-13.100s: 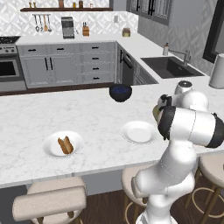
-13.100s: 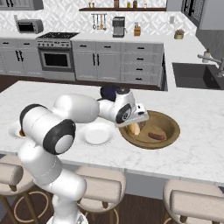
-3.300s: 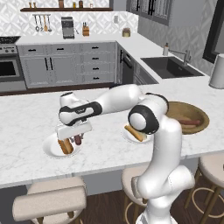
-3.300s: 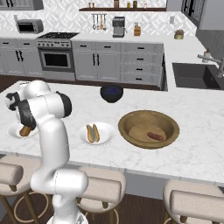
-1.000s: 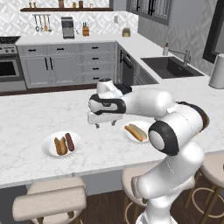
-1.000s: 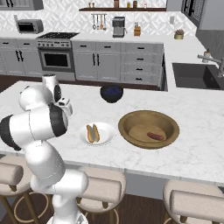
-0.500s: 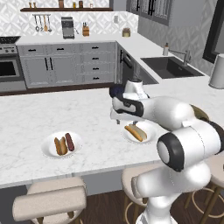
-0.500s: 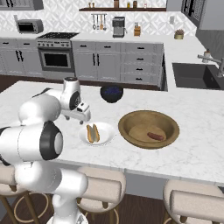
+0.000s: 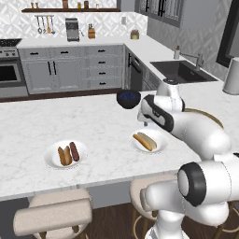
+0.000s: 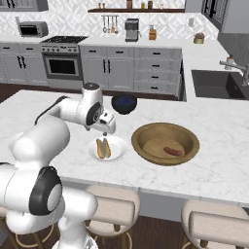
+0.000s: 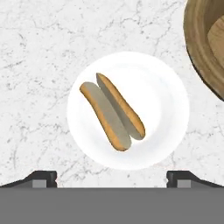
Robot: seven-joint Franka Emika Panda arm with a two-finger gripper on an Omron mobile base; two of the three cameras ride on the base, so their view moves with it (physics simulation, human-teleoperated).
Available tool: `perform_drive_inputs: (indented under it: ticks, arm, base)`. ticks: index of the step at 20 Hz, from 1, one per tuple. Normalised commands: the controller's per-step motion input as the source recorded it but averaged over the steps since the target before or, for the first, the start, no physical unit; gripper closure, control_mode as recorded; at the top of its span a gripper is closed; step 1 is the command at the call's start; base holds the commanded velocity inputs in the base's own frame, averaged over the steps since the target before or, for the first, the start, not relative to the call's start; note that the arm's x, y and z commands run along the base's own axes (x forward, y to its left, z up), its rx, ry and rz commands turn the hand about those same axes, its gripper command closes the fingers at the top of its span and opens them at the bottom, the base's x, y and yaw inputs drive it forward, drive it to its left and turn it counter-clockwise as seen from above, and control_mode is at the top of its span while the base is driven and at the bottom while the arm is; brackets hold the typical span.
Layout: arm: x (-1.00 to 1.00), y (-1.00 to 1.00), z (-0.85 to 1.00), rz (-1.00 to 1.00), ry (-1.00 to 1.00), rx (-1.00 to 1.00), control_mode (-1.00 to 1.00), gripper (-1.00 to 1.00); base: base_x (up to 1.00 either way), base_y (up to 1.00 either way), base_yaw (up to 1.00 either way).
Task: Place one bun and one sausage from the bowl on each plate.
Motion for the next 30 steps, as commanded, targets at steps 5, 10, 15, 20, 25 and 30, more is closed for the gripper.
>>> perform_drive_inputs:
  ticks: [5,10,15,20,25,30]
  arm:
    - [-0.36,-0.5,0.51,0.0,-0.01,-0.01,-1.0,-1.0]
    - [-0.31,-0.48,0.42,0.0,0.0,-0.04,-1.0,-1.0]
    - [-0.08,-0.58,0.08,0.04,0.0,-0.08,-1.0,-1.0]
    - [0.0,-0.71,-0.05,0.17,0.0,-0.07,-1.0,-1.0]
    - [0.0,-0.67,-0.1,0.2,0.03,-0.06,-1.0,-1.0]
    - [0.06,-0.49,-0.37,0.14,0.1,-0.08,-1.0,-1.0]
  base:
    - [0.0,0.0,0.0]
    - [0.0,0.0,0.0]
    - [0.0,0.0,0.0]
    - [0.0,0.0,0.0]
    - [0.0,0.0,0.0]
    - [0.0,0.0,0.0]
